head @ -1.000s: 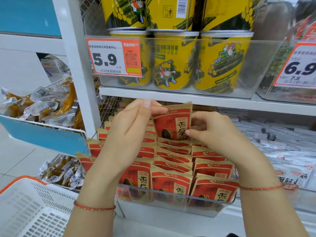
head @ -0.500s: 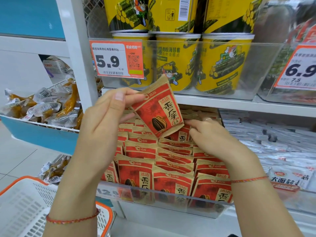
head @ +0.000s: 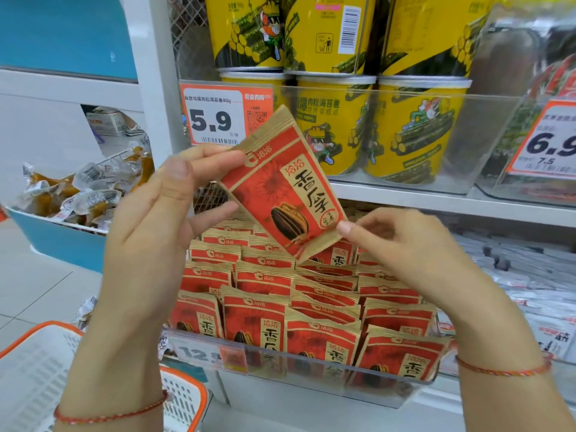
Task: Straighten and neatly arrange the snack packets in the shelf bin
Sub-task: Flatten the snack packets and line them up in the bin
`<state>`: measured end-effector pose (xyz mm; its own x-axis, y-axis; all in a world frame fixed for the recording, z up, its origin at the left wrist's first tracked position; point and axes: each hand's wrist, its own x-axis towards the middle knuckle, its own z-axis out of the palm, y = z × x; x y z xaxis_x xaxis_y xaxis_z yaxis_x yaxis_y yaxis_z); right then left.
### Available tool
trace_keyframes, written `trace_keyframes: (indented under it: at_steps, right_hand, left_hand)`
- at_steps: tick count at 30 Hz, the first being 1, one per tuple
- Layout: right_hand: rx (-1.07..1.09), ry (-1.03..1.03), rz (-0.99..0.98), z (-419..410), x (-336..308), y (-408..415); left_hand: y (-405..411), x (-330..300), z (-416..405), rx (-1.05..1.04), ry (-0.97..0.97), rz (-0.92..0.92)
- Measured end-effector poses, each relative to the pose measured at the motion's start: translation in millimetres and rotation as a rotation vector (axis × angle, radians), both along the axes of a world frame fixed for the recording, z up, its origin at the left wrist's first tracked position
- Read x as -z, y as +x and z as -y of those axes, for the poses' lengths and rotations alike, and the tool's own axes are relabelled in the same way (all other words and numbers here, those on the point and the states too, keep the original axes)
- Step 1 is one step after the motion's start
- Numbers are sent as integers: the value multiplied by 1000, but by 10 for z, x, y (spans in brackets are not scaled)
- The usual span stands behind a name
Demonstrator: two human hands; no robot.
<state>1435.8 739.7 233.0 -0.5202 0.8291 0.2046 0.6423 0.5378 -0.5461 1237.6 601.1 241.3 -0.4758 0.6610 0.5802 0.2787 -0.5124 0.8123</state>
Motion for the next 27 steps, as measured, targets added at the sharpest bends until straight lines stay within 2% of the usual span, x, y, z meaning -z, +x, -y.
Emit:
trace_keyframes:
  at_steps: [2, 3, 5, 8, 11, 15, 19, 21, 23, 27]
  right_hand:
    - [70, 59, -120, 69, -75, -13]
    - [21, 6, -205, 97, -98, -29]
    - [-195, -203, -368, 150, -111, -84]
    - [-383, -435, -404, 186, -63, -181]
    - [-373, -422, -377, 181, -5, -242]
    - [-350, -428, -550, 175, 12, -280]
    - [-342, -441, -699, 226, 5, -373]
    - [-336, -423, -703, 270, -3, -410]
    - [-301, -375, -668, 304, -2, -444]
    - [-258, -241, -693, 342, -16, -496]
  left_hand:
    - [-37, 15, 24, 41, 45, 58]
    - [-43, 20, 23, 57, 58, 86]
    - [-23, 30, -1, 66, 40, 126]
    - [32, 154, -110, 61, -60, 161]
    - [67, 210, -176, 61, -130, 187]
    - [96, 235, -207, 76, -123, 271]
    - [208, 282, -222, 198, -315, 189]
    - [268, 319, -238, 219, -353, 217]
    - [295, 356, -272, 204, -361, 281]
    - [325, 382, -333, 262, -302, 540]
